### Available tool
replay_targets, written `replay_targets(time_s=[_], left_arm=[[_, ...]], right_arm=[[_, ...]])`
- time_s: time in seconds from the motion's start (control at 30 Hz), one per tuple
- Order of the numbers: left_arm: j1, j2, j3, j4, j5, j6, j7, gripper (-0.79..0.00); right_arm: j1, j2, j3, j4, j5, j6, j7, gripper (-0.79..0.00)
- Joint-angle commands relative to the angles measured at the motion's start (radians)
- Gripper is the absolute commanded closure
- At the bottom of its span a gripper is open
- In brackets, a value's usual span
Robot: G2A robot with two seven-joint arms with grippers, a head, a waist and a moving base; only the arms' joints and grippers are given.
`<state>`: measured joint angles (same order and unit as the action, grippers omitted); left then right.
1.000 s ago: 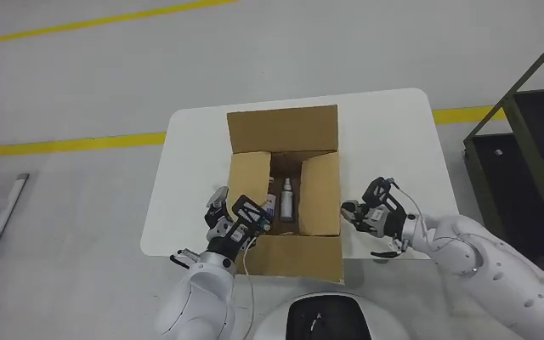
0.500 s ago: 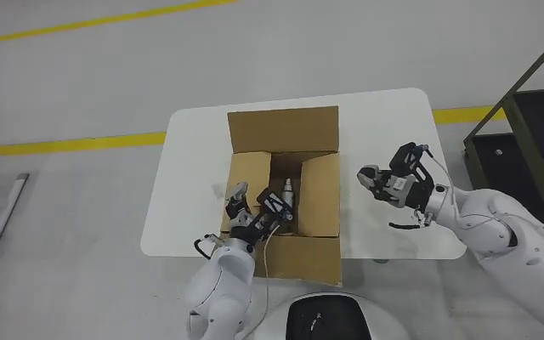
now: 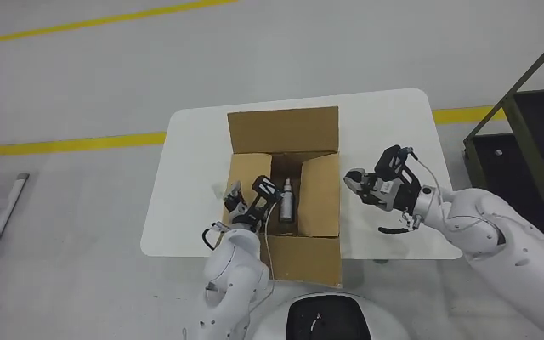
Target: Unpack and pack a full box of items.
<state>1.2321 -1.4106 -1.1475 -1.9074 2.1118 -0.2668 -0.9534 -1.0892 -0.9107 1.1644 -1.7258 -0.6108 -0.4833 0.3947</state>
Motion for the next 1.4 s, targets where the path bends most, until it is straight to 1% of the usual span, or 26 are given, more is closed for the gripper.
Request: replay_targets(time_s=[0.0,0.03,0.1,0.23,0.4,0.67,0.73,0.8,0.93,1.13,1.17,1.2,1.23,1.27,1.37], left_arm=[[-0.005,-0.002,0.005,0.012,0.013,-0.001,-0.012,-0.274],[-0.007,-0.003,0.005,0.019,0.012,0.002,-0.013,-0.197],[-0.011,-0.004,0.006,0.033,0.031,0.002,-0.024,-0.099],[-0.008,-0.006,0.011,0.033,0.057,0.002,-0.030,0.000],[0.002,-0.008,0.006,0.008,0.062,0.009,-0.031,0.000],[0.025,-0.017,-0.043,-0.107,-0.055,0.033,-0.068,0.000],[0.029,-0.020,-0.064,-0.141,-0.116,0.044,-0.092,0.000],[0.032,-0.026,-0.091,-0.173,-0.235,0.072,-0.136,0.000],[0.013,-0.035,-0.148,-0.230,-0.419,0.133,-0.228,0.000],[-0.003,-0.042,-0.214,-0.266,-0.607,0.217,-0.318,0.000],[-0.007,-0.041,-0.224,-0.269,-0.617,0.221,-0.322,-0.028],[-0.008,-0.041,-0.233,-0.268,-0.623,0.224,-0.326,-0.271],[-0.010,-0.040,-0.238,-0.268,-0.627,0.221,-0.329,-0.570],[-0.012,-0.037,-0.240,-0.271,-0.618,0.200,-0.324,-0.785],[-0.009,-0.032,-0.243,-0.284,-0.555,0.171,-0.307,-0.785]], right_arm=[[0.011,-0.004,-0.015,-0.002,-0.006,-0.008,0.006,0.000],[0.016,-0.007,-0.024,-0.001,-0.011,-0.011,0.012,0.000],[0.028,-0.012,-0.043,0.002,-0.015,-0.012,0.015,0.000],[0.049,-0.022,-0.071,0.010,-0.024,-0.009,0.016,0.000],[0.066,-0.031,-0.088,0.024,-0.026,-0.014,0.018,0.000],[0.083,-0.040,-0.086,0.040,-0.013,-0.016,0.027,0.000],[0.083,-0.039,-0.074,0.045,-0.008,-0.017,0.029,0.000],[0.081,-0.039,-0.061,0.053,0.003,-0.018,0.032,0.000],[0.071,-0.037,-0.037,0.054,0.020,-0.020,0.040,0.000],[0.050,-0.033,-0.008,0.059,0.047,-0.037,0.069,0.000],[0.050,-0.033,-0.008,0.062,0.054,-0.041,0.083,0.000],[0.051,-0.033,-0.011,0.066,0.060,-0.044,0.098,0.000],[0.054,-0.033,-0.013,0.069,0.061,-0.047,0.113,0.000],[0.057,-0.034,-0.017,0.073,0.065,-0.048,0.127,0.000],[0.065,-0.037,-0.025,0.078,0.067,-0.053,0.140,0.000]])
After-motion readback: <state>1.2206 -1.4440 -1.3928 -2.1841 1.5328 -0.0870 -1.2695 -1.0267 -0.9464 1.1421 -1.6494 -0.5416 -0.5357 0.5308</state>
